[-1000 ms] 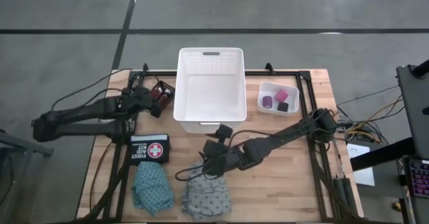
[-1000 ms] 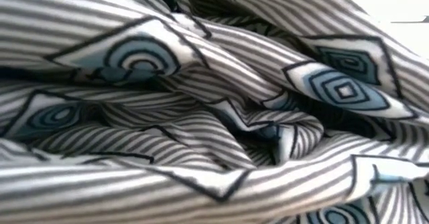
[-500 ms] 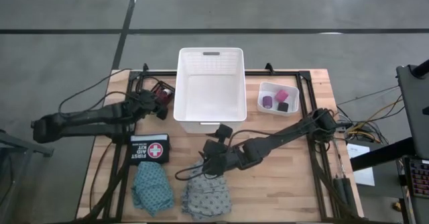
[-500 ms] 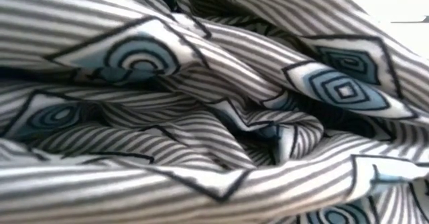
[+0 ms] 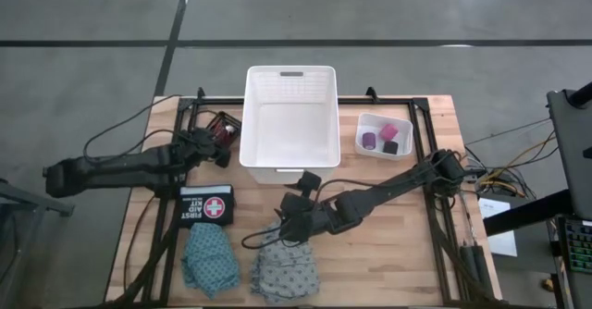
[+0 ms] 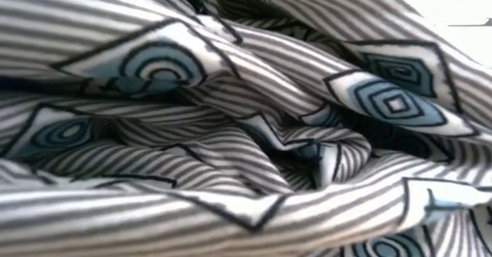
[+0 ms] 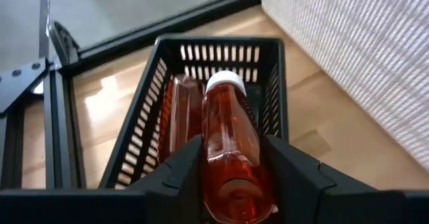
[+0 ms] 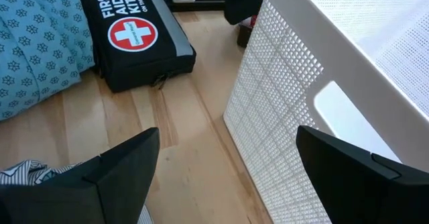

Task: Pick & Place Medicine items
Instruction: Put the red medicine bottle into the black bin

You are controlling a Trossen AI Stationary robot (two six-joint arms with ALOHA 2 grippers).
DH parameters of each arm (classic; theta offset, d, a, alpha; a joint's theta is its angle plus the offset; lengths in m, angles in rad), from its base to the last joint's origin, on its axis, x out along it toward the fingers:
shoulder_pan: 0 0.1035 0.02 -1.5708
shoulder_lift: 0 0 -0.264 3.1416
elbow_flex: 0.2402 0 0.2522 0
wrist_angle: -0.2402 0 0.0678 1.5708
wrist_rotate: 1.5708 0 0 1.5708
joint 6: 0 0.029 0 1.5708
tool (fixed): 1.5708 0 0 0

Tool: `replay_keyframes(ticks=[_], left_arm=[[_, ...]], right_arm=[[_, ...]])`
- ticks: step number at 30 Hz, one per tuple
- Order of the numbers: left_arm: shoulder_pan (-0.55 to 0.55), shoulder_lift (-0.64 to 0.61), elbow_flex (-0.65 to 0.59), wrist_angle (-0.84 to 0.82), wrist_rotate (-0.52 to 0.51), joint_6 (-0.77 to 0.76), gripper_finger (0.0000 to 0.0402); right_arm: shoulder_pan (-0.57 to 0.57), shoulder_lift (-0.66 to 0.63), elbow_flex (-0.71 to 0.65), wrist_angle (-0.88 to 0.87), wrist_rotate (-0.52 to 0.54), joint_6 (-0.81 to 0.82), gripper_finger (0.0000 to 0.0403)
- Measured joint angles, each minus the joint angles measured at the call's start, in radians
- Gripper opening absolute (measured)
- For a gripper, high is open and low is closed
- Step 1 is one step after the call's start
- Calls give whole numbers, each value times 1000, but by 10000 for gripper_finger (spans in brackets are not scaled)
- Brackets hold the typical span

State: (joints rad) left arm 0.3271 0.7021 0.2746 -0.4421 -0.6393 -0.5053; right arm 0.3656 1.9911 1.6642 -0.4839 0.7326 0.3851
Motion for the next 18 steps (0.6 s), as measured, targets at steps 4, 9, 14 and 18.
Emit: replay_keyframes(ticks=[4,9,14,18], left_arm=[[0,0,-2,-6,-19,1,148],[0,0,-2,-5,-19,1,162],[0,0,1,-3,-23,1,202],[0,0,1,-3,-23,0,240]], right_arm=[[0,0,0,0,0,0,348],[0,0,0,0,0,0,348],[0,0,0,0,0,0,348],[0,0,0,0,0,0,348]])
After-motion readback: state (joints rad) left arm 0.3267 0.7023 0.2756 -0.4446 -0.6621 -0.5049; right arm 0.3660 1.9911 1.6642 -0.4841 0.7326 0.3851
